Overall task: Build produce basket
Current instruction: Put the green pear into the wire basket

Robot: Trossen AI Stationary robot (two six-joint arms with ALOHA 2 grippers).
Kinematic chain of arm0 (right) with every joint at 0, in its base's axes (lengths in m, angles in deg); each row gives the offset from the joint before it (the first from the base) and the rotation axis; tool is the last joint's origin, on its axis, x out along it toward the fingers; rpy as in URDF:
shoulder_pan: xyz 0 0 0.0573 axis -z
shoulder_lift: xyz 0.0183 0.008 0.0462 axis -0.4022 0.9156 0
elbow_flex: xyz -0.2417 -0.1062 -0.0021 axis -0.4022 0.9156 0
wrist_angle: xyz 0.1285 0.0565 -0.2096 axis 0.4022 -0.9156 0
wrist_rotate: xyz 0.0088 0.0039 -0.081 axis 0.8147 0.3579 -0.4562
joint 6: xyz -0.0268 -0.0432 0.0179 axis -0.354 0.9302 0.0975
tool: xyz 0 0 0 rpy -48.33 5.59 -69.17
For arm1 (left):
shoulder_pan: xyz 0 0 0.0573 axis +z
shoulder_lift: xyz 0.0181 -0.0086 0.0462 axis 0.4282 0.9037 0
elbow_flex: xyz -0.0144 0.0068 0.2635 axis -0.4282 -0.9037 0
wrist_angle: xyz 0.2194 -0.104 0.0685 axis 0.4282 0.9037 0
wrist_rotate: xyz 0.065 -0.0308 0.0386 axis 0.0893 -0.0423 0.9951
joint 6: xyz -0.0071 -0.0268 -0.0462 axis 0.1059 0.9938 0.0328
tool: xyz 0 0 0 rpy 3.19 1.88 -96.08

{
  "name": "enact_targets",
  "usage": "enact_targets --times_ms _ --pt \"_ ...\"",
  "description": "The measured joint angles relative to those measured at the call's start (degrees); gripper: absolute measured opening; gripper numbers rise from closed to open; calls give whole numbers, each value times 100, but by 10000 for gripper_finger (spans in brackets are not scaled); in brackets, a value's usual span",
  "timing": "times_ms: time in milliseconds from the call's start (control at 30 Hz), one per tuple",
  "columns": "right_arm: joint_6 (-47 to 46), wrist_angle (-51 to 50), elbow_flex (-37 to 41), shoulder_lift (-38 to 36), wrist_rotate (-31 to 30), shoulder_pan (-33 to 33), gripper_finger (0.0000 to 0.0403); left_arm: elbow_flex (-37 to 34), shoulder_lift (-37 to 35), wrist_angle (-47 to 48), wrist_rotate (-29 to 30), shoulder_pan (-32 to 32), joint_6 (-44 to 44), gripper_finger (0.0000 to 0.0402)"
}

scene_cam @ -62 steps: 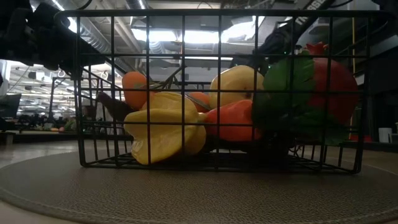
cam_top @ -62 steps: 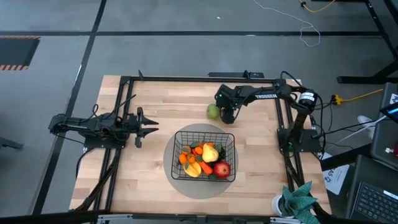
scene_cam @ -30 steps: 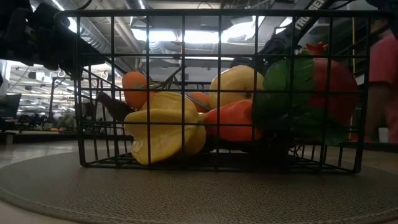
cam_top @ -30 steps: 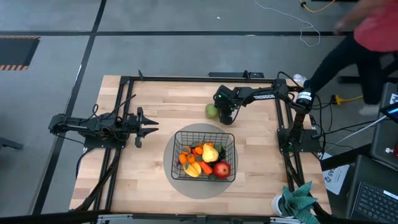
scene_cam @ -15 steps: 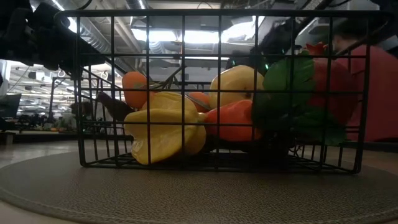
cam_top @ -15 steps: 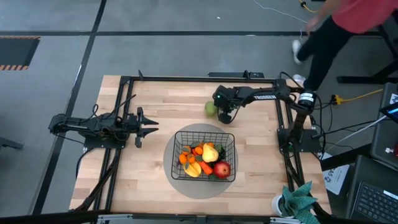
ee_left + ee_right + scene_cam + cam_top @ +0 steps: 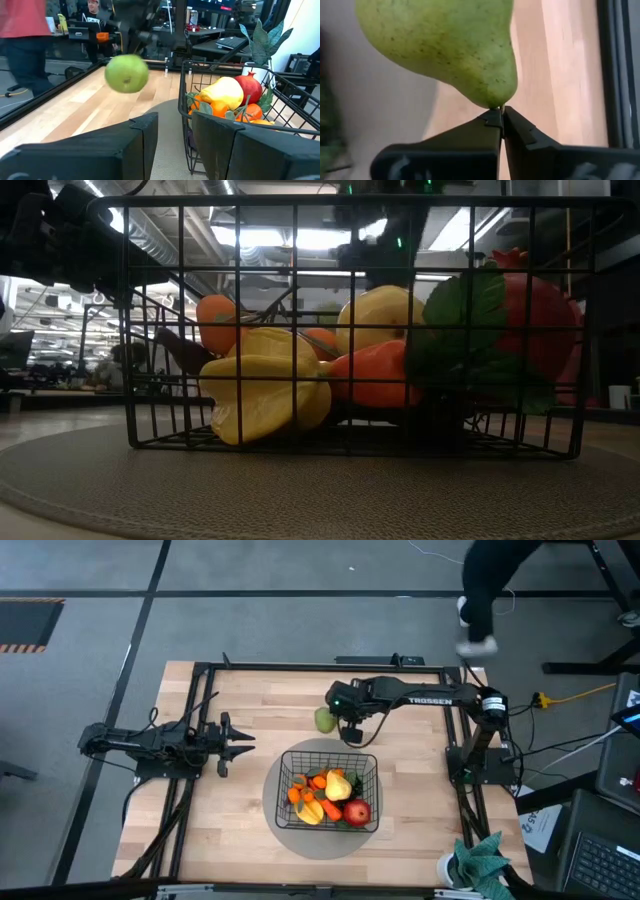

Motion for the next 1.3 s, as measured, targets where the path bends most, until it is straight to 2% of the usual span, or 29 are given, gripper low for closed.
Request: enact_targets --times_ms 267,500,700,1100,1300 --pt "-482 -216 -1231 -15 10 -638 0 0 0 -1 0 0 0 110" --pt "-905 -307 -1840 -17 12 -1211 0 0 0 -1 0 0 0 110" --pt "-1509 -352 -1904 -20 10 -1651 0 0 0 0 2 0 0 110" --pt "-3011 -1120 -1908 -20 10 -2362 0 0 0 0 0 0 0 110" --pt "-3475 -1432 -1908 -20 57 -2736 0 0 0 0 0 1 0 110"
